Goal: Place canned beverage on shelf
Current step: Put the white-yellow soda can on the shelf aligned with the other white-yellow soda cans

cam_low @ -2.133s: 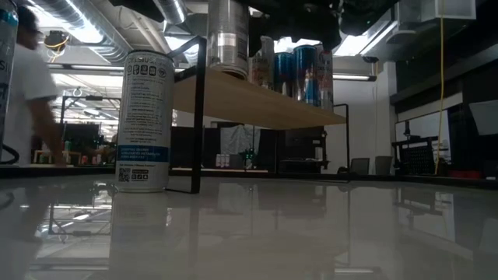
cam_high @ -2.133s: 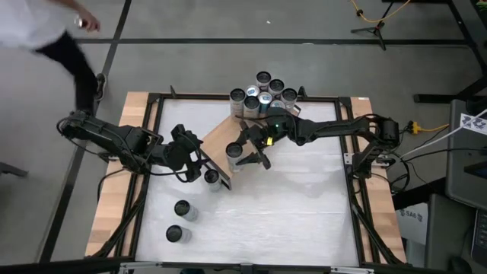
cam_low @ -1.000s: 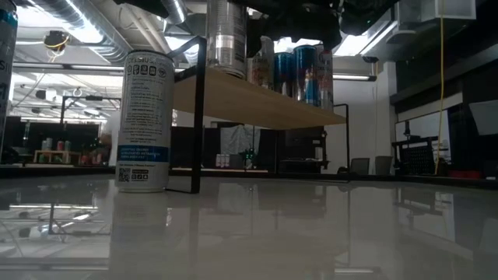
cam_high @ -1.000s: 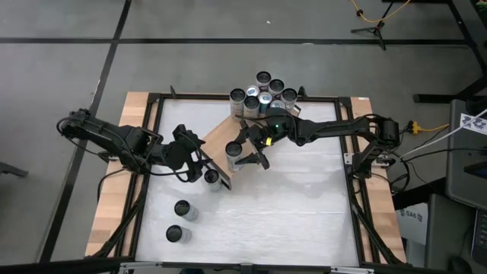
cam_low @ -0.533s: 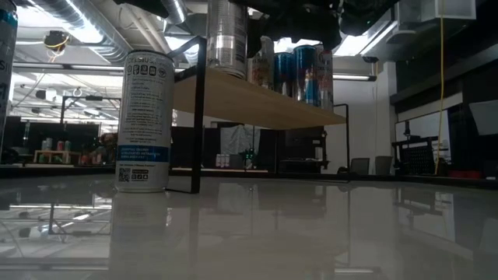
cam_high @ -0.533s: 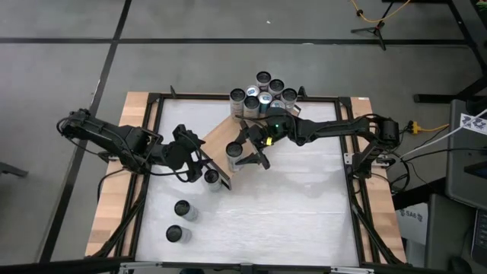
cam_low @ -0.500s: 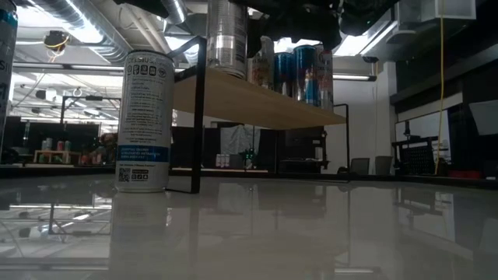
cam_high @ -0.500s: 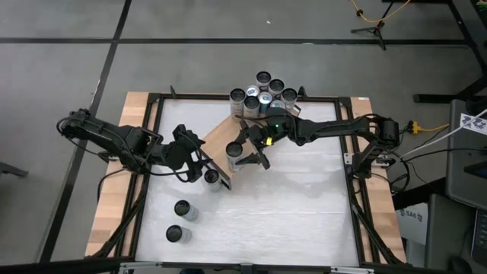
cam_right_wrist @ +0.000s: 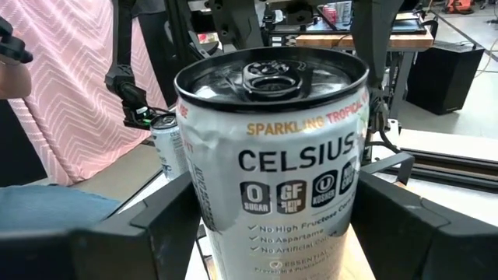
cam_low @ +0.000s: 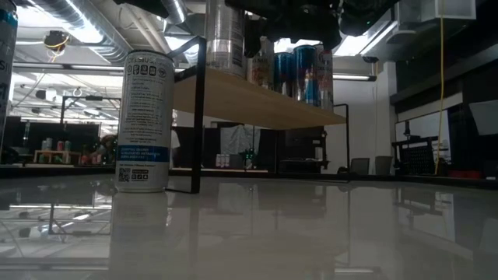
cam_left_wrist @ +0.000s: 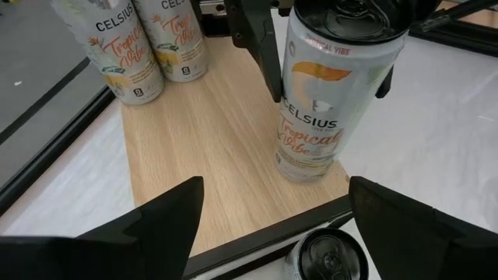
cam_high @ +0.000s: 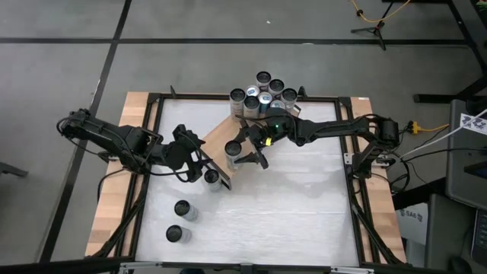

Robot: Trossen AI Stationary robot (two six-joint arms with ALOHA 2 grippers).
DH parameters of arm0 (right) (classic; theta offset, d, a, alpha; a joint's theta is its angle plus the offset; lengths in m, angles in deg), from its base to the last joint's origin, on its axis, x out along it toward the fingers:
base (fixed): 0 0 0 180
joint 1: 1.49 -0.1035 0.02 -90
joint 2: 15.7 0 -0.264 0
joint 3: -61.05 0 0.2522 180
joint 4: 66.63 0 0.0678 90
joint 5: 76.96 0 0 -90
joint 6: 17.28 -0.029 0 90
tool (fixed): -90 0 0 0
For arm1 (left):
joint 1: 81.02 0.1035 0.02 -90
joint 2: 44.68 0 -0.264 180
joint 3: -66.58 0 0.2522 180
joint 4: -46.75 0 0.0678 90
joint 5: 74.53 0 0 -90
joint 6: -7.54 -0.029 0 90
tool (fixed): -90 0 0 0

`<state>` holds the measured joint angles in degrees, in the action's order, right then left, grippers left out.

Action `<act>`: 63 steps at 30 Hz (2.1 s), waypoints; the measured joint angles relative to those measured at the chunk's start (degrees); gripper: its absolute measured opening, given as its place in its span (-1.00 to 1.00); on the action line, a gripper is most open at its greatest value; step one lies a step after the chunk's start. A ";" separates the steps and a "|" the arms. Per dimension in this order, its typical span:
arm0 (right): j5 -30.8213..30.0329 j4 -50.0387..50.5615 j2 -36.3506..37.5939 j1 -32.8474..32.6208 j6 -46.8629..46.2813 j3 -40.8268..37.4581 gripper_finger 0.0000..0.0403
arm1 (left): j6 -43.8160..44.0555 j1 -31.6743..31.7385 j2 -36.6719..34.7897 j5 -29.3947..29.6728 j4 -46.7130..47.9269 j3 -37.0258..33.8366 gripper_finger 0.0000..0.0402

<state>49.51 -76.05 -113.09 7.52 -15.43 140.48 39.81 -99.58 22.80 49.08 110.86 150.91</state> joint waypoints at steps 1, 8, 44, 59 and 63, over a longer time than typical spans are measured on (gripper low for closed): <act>0.00 -0.02 0.00 0.00 0.00 0.00 0.44 | 0.00 0.00 0.01 0.00 0.00 0.00 0.56; 0.09 0.12 0.00 0.00 0.02 0.00 0.44 | 0.00 0.00 0.00 0.00 0.00 0.00 0.56; -0.96 6.00 4.55 0.00 -0.02 0.11 0.97 | 0.02 -0.02 0.00 -0.02 -0.04 0.00 0.56; -3.31 15.14 10.03 -0.06 -0.01 0.11 0.97 | 0.04 0.00 0.00 -0.02 -0.10 0.02 0.56; -9.04 18.47 11.78 -1.22 -0.04 0.11 0.97 | 0.02 -0.02 0.00 -0.02 -0.11 0.02 0.56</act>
<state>40.47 -57.58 -101.30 6.31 -15.47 140.59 39.84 -99.60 22.80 49.06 110.75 150.93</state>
